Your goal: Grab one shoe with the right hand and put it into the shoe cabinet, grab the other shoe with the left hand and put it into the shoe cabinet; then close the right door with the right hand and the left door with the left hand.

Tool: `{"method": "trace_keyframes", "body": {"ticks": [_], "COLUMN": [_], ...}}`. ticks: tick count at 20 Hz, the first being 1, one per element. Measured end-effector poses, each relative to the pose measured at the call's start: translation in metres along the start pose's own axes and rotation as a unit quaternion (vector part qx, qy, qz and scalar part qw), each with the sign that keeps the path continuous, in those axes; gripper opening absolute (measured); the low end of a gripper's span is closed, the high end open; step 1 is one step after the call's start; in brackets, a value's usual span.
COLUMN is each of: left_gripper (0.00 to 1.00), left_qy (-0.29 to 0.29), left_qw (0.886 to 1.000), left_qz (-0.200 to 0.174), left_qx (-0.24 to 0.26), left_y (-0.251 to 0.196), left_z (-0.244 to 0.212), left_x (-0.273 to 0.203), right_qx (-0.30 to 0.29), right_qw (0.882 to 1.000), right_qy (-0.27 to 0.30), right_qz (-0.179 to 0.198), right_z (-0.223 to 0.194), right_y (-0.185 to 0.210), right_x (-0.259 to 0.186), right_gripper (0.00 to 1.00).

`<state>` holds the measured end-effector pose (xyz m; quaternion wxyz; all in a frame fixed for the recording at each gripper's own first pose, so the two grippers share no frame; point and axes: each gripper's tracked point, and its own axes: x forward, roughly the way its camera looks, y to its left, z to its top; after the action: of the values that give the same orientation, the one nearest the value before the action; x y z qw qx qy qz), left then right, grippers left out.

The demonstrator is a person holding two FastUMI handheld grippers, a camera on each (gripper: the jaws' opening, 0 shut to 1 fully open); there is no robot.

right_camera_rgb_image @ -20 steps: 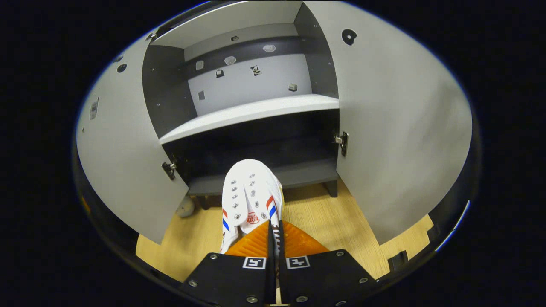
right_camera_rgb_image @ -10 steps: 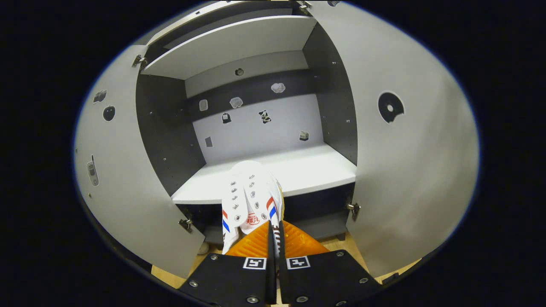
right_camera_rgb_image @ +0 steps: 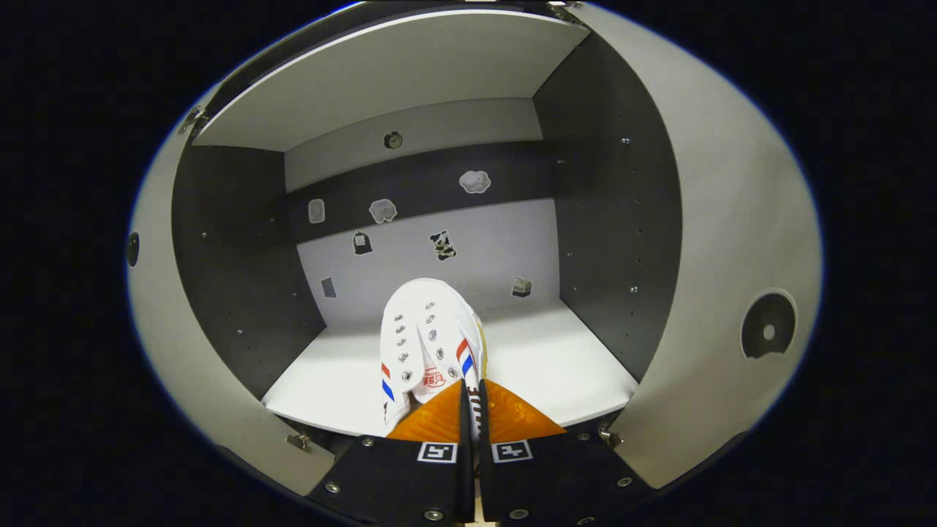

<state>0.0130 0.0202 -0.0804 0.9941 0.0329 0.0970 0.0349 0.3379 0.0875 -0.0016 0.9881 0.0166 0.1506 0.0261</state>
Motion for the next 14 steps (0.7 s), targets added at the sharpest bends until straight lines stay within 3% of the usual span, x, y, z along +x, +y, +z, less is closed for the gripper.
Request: {"method": "trace_keyframes", "body": {"ticks": [8,12,13,14], "left_gripper": [0.97,0.94,0.97,0.97], "left_qy": [0.001,0.007,0.01,0.011], "left_qw": [1.0,1.0,1.0,1.0], "left_qz": [0.023,0.021,0.017,0.015], "left_qx": [-0.002,-0.002,-0.003,-0.003], "left_y": [0.013,0.012,0.01,0.008], "left_z": [0.002,-0.001,-0.001,-0.002], "left_x": [0.007,0.013,0.015,0.018], "right_qx": [0.033,0.038,0.043,0.039], "right_qw": [0.998,0.997,0.997,0.998], "right_qy": [0.054,0.066,0.063,0.045], "right_qz": [-0.02,-0.021,-0.013,-0.02], "right_z": [-0.014,-0.022,-0.019,-0.011], "right_y": [-0.005,-0.004,-0.001,-0.003], "right_x": [0.078,0.09,0.087,0.085], "right_gripper": [0.02,0.03,0.06,0.16]}}
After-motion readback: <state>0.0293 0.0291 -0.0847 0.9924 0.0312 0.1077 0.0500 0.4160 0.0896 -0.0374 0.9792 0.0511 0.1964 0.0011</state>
